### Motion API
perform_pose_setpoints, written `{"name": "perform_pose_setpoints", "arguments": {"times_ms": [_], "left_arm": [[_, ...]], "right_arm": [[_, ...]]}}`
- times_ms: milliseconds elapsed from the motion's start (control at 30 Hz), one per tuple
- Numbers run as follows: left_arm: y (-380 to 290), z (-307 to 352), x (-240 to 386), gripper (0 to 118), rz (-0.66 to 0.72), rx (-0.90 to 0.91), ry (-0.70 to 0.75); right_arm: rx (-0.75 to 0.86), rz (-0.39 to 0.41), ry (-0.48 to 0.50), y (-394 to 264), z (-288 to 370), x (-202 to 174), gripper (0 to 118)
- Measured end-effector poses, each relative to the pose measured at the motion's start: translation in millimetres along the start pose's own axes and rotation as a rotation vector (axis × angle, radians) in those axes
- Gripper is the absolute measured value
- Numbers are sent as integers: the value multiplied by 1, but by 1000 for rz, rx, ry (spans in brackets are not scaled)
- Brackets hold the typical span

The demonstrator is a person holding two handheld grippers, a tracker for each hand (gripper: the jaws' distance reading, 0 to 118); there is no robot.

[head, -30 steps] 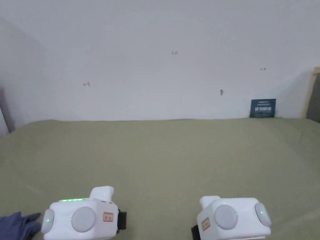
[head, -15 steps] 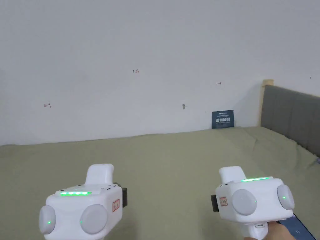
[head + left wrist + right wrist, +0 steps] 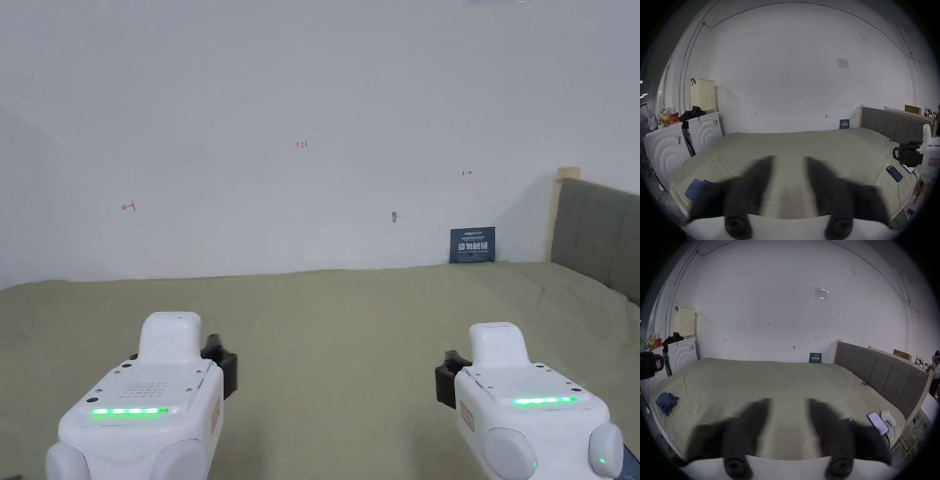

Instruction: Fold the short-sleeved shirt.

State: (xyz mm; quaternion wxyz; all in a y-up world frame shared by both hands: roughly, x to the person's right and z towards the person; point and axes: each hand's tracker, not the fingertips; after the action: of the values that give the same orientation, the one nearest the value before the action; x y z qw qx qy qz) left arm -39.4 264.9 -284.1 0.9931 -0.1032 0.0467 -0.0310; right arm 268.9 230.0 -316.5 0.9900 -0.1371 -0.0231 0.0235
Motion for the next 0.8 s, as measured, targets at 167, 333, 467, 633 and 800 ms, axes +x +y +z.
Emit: {"name": "perform_pose_setpoints", "arguments": {"times_ms": [167, 333, 467, 633, 800], "left_arm": [[-6, 1, 0, 118, -6, 23, -10], [-11, -1, 4, 118, -3, -8, 18], [-18, 4, 3, 118, 13, -3, 32], [-27, 8, 2, 118, 16, 18, 28], [-29, 7, 2, 118, 7, 11, 25]], "right_arm": [[19, -2, -4, -3, -3, 0, 118], [23, 38, 14, -5, 1, -1, 118], [44, 49, 17, -8, 8, -7, 118], [51, 59, 16, -15, 12, -11, 118], [56, 45, 21, -19, 17, -16, 118]]}}
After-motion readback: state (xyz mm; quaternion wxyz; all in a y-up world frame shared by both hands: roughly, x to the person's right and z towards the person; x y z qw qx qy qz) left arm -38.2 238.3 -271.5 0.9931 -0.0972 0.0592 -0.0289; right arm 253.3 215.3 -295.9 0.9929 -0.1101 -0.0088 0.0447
